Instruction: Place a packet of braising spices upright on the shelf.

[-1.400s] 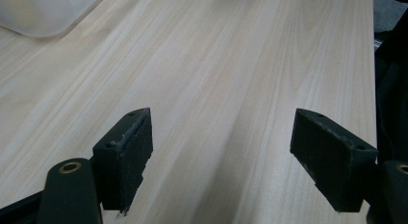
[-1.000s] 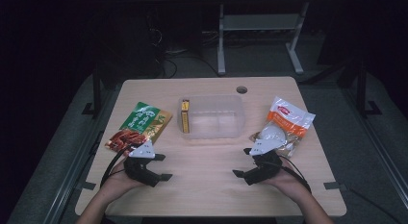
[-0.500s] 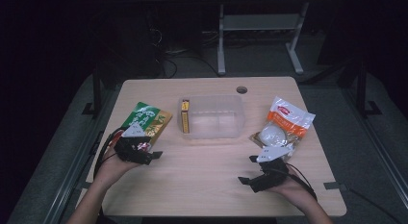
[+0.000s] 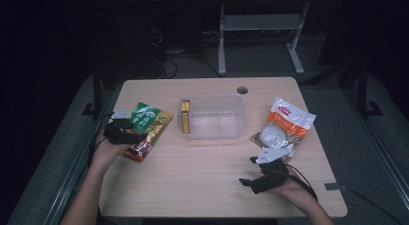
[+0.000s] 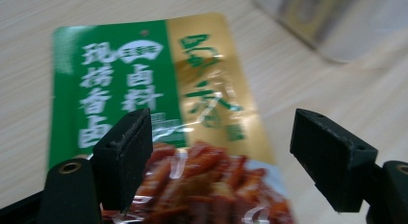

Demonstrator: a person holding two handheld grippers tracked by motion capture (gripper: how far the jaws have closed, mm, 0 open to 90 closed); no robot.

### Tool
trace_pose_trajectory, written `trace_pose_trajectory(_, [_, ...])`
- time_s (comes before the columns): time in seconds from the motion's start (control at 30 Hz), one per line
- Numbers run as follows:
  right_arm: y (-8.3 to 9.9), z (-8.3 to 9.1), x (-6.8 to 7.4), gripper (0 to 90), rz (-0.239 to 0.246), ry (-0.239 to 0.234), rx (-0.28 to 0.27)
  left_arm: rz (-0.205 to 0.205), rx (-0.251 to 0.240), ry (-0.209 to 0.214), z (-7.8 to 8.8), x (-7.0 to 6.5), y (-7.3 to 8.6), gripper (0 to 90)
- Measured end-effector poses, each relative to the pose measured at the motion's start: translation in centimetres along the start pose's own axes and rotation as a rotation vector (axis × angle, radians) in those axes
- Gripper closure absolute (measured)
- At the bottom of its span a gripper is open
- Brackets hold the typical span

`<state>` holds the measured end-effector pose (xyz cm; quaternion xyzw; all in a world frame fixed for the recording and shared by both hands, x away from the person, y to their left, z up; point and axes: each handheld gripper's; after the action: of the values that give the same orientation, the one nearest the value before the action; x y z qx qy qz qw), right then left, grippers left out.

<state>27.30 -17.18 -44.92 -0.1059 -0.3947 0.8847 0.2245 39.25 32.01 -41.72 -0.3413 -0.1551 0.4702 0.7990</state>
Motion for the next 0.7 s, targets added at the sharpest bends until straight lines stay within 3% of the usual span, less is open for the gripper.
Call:
trace_pose_trajectory(0.07, [0.0, 0.0, 0.0, 13.5, 0.001, -0.003, 0.001, 0.008, 0.011, -0.03, -0.3, 1.1, 0.1, 22.4])
trace_pose_trajectory(0.27, [0.0, -0.1, 0.1, 13.5, 0.013, -0.005, 0.007, 0.032, 0.023, -0.068, -0.8, 3.8, 1.0, 20.7])
trace_pose_trajectory(0.43, [0.0, -0.1, 0.1, 13.6, 0.01, -0.006, 0.012, 0.042, 0.044, -0.065, -0.9, 5.3, 2.2, 16.7])
trace_pose_trajectory(0.47, [0.1, -0.2, 0.1, 13.5, 0.013, -0.007, 0.012, 0.067, 0.036, -0.057, -1.0, 5.5, 2.4, 16.2])
trace_pose_trajectory(0.6, [0.0, -0.3, 0.0, 13.5, 0.019, -0.009, 0.015, 0.086, 0.055, -0.06, -0.9, 6.5, 3.0, 14.9])
trace_pose_trajectory(0.7, [0.1, -0.3, 0.1, 13.5, 0.014, -0.008, 0.02, 0.128, 0.05, -0.035, -1.2, 7.0, 3.4, 13.7])
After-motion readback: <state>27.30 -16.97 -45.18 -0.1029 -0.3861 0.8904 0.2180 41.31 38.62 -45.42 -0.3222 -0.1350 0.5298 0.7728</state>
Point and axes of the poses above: each handheld gripper's, and its own axes: z roughly backward along the jaws, y roughly out of its underside, x roughly to its left, and after that the axes turned 7 degrees about z, right-handed
